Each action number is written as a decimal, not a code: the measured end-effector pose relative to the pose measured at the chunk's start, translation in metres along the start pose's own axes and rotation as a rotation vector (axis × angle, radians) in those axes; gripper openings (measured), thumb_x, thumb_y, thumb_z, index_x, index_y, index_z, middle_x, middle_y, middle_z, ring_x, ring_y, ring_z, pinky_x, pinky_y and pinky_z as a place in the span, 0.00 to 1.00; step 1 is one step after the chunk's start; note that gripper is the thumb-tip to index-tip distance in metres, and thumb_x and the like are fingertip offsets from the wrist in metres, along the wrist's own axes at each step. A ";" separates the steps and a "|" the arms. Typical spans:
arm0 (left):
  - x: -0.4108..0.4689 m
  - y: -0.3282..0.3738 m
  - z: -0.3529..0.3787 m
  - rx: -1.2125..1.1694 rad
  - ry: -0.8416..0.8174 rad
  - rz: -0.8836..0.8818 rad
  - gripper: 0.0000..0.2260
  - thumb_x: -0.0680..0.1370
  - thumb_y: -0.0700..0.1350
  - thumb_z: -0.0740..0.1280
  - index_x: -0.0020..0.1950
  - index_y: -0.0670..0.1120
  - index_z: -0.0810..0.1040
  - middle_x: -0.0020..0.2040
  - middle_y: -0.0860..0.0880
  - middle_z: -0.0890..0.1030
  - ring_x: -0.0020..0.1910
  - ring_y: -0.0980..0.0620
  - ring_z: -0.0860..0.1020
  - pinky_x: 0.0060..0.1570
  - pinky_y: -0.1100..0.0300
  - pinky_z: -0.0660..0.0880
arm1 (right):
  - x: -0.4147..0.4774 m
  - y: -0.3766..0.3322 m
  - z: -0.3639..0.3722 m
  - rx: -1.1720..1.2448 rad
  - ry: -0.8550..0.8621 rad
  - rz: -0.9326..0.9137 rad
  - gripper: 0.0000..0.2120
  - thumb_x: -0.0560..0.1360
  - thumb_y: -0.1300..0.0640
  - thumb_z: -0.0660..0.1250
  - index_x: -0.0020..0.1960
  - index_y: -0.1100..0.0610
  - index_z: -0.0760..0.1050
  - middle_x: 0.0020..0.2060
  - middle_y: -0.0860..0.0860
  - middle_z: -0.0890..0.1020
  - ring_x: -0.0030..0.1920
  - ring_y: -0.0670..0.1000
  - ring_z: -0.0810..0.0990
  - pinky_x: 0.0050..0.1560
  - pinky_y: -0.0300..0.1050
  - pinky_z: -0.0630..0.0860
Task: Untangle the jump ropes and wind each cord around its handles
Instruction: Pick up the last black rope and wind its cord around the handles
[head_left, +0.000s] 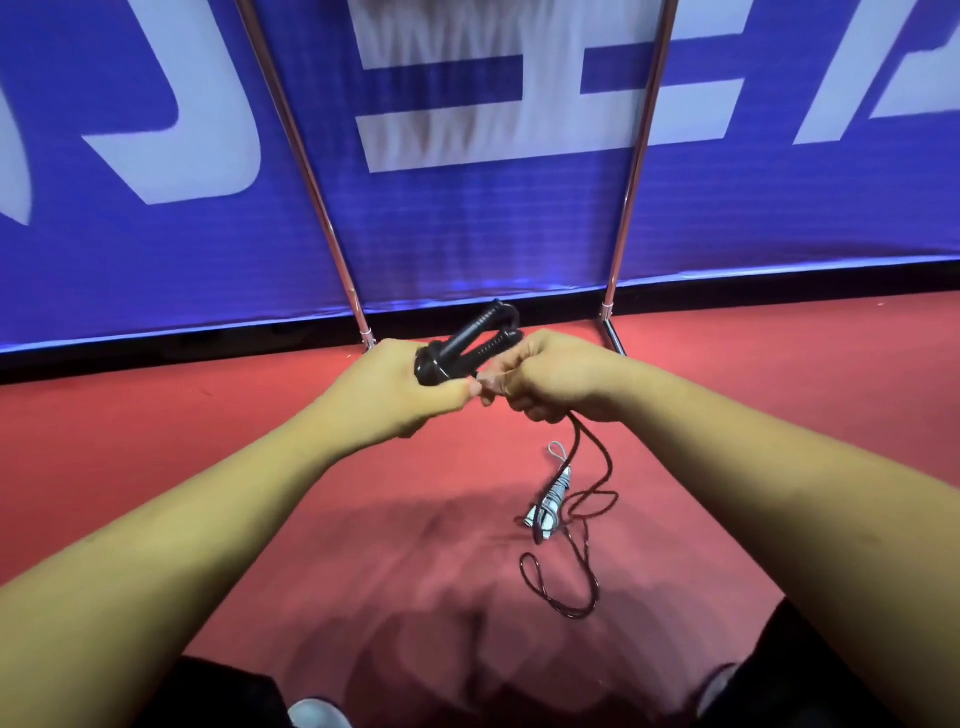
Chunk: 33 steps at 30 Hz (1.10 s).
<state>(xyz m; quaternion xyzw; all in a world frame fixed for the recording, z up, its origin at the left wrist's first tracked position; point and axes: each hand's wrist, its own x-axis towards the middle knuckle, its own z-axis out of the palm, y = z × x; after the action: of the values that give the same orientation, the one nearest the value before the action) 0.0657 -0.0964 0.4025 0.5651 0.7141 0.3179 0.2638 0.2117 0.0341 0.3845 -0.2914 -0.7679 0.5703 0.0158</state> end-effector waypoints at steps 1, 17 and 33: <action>0.002 -0.002 -0.001 -0.055 0.038 -0.018 0.05 0.73 0.49 0.73 0.40 0.50 0.79 0.24 0.52 0.70 0.24 0.51 0.66 0.27 0.61 0.65 | 0.001 0.000 0.002 0.009 -0.003 0.005 0.11 0.79 0.57 0.64 0.39 0.57 0.78 0.23 0.49 0.65 0.24 0.48 0.61 0.29 0.41 0.54; 0.018 -0.031 -0.017 0.475 0.083 -0.074 0.09 0.72 0.41 0.70 0.49 0.47 0.74 0.38 0.49 0.80 0.37 0.50 0.77 0.31 0.63 0.67 | -0.014 -0.038 0.028 -0.551 0.079 -0.149 0.10 0.76 0.60 0.64 0.43 0.67 0.77 0.30 0.54 0.70 0.29 0.51 0.67 0.31 0.44 0.64; 0.002 0.004 -0.004 0.443 -0.215 0.142 0.15 0.72 0.55 0.74 0.37 0.48 0.72 0.26 0.55 0.68 0.27 0.57 0.68 0.28 0.64 0.62 | -0.011 -0.032 -0.017 -0.358 0.145 -0.341 0.12 0.67 0.52 0.78 0.39 0.60 0.80 0.25 0.48 0.77 0.27 0.43 0.70 0.30 0.36 0.67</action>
<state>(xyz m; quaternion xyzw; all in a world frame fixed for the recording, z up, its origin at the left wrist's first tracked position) 0.0651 -0.0948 0.4082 0.6886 0.6926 0.1096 0.1851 0.2135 0.0382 0.4218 -0.1958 -0.8915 0.3921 0.1150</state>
